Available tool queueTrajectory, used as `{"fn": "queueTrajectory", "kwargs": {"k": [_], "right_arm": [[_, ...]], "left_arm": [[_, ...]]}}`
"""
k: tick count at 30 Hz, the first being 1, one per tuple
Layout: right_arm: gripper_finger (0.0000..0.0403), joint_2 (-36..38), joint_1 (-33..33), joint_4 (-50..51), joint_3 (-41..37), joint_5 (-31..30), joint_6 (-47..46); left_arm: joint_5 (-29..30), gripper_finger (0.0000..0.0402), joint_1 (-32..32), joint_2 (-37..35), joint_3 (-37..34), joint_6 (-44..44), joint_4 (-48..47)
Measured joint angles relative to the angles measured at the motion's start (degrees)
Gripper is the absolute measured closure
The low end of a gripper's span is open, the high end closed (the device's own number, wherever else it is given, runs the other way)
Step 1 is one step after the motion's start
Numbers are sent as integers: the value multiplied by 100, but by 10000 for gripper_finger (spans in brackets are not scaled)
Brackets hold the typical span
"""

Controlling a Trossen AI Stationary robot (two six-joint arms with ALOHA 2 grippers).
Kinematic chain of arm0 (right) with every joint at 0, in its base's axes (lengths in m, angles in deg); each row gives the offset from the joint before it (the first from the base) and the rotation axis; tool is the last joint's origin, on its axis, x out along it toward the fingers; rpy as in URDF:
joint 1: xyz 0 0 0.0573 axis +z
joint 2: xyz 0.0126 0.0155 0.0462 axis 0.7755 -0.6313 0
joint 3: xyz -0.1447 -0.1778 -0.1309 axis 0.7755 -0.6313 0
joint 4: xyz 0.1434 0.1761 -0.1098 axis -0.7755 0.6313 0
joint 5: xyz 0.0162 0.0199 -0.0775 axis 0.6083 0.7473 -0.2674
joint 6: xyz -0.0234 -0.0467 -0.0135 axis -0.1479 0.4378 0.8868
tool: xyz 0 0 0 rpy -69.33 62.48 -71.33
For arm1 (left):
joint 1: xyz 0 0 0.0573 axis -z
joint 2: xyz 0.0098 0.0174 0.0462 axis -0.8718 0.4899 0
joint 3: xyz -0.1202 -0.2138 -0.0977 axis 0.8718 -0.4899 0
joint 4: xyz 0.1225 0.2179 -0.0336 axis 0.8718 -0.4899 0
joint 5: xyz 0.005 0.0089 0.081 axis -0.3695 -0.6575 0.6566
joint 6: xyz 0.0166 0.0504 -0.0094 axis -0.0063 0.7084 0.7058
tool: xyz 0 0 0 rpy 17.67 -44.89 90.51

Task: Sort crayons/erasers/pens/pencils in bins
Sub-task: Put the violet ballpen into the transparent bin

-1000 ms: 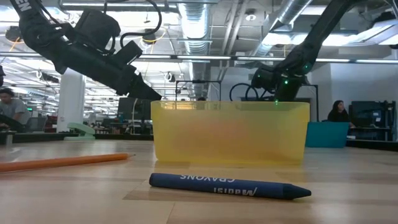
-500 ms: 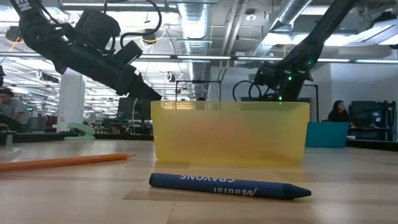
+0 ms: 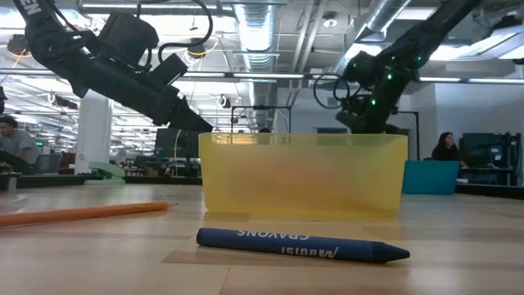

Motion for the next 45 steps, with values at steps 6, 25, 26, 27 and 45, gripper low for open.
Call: {"fn": "queueTrajectory", "kwargs": {"k": [6, 25, 26, 27, 45], "right_arm": [[342, -7, 129, -66, 564, 3, 878], [356, -2679, 446, 275, 3314, 1398, 4037], [357, -2783, 446, 335, 3426, 1474, 4087], [357, -2892, 451, 421, 3536, 1519, 4127], [356, -3577, 463, 679, 4051, 1648, 4289]], "left_arm": [[-4, 401, 0, 0, 0, -2, 24], [-4, 401, 0, -2, 0, -11, 0], [-4, 401, 0, -2, 0, -13, 0], [-4, 401, 0, -2, 0, -13, 0], [11, 401, -7, -2, 0, -39, 4]]}}
